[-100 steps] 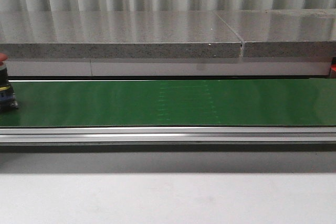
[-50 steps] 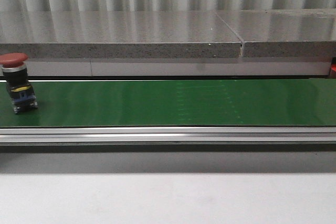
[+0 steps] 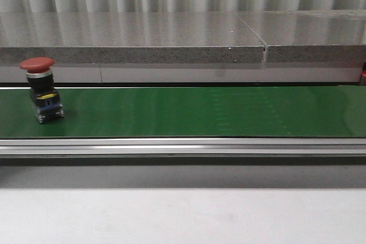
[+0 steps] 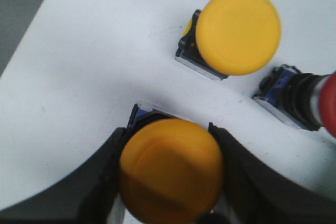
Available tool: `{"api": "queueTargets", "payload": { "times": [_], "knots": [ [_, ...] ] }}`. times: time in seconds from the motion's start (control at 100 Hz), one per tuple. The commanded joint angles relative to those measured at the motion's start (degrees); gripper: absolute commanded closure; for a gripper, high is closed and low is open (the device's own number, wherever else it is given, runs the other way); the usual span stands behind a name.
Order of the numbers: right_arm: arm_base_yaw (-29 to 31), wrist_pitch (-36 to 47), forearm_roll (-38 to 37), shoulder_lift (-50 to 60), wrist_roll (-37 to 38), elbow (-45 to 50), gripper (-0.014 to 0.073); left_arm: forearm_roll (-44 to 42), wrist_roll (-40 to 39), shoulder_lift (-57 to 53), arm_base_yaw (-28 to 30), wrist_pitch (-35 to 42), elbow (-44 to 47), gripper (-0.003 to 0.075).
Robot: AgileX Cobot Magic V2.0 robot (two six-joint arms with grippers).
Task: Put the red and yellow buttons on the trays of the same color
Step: 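Grasp a yellow button with the left gripper and carry it over the belt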
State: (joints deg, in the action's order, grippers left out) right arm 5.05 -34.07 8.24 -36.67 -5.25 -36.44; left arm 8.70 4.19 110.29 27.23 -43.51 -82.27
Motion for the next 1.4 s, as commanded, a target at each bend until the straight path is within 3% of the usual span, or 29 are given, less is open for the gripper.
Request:
{"api": "queueTargets", "payload": {
  "times": [0.0,0.3,0.62,0.99,1.39],
  "knots": [
    [0.06,3.71,0.10,0.21,-0.51,-1.43,0.0661,1.24,-0.47,-6.74,-0.25,0.45,-1.80,0.0740],
    [0.06,3.71,0.10,0.21,-0.51,-1.43,0.0661,1.14,1.20,-17.96,-4.74,-4.14,-0.02,0.0740],
    [0.06,3.71,0.10,0.21,-0.51,-1.43,0.0661,1.03,2.63,-28.95,-13.60,-5.39,10.74,0.0740],
    [0.06,3.71,0.10,0.21,-0.51,-1.43,0.0661,0.94,2.89,-27.71,-19.89,-2.80,16.65,0.0740],
    [0.06,3.71,0.10,0.21,-0.51,-1.43,0.0661,1.78,2.89,-23.50,-20.03,-1.27,16.76,0.0736]
  ]
}}
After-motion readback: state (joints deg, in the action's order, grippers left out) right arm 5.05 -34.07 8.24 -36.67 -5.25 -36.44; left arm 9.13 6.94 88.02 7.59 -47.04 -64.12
